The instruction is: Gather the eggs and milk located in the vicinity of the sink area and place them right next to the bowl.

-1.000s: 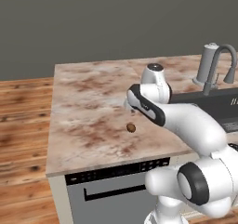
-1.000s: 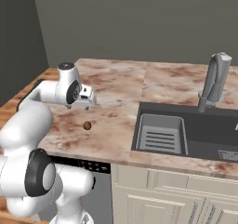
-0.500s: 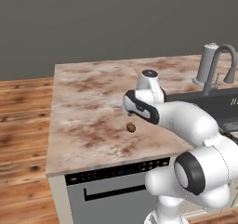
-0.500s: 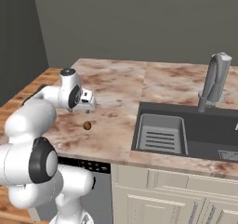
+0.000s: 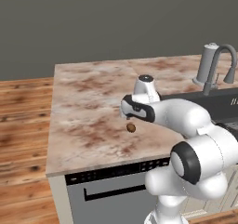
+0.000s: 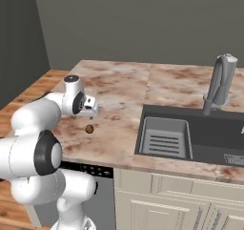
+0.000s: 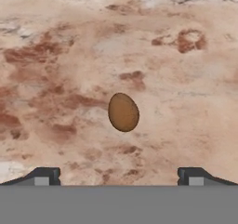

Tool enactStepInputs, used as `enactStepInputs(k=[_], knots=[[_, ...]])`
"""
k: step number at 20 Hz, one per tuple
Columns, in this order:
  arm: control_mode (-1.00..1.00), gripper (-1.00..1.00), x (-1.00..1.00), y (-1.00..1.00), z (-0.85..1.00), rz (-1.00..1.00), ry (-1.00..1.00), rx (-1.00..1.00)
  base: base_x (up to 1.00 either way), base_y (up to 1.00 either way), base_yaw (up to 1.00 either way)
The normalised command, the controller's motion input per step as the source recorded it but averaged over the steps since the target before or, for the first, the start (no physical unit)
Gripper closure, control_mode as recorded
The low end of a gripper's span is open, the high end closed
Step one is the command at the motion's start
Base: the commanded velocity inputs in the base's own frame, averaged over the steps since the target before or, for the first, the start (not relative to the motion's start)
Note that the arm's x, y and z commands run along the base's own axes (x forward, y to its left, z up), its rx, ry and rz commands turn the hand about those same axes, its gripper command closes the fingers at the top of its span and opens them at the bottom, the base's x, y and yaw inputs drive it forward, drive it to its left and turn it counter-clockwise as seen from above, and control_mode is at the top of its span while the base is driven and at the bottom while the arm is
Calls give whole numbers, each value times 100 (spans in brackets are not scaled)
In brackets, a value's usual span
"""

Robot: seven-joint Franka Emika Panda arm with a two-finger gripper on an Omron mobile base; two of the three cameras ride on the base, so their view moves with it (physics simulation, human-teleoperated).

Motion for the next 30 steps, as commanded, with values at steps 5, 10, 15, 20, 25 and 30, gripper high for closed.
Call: enactStepInputs(k=[5, 10, 15, 20, 25, 30], knots=[[-100, -100, 6, 0, -24, 1, 2, 0, 0, 0, 0], [-100, -100, 7, 0, -25, 1, 0, 0, 0, 0, 0], [-100, -100, 7, 0, -27, 1, 0, 0, 0, 0, 0], [-100, -100, 14, 0, -25, 0, 0, 0, 0, 0, 0], [-100, -100, 19, 0, -19, 0, 0, 0, 0, 0, 0], [-100, -100, 15, 0, -18, 0, 0, 0, 0, 0, 0]])
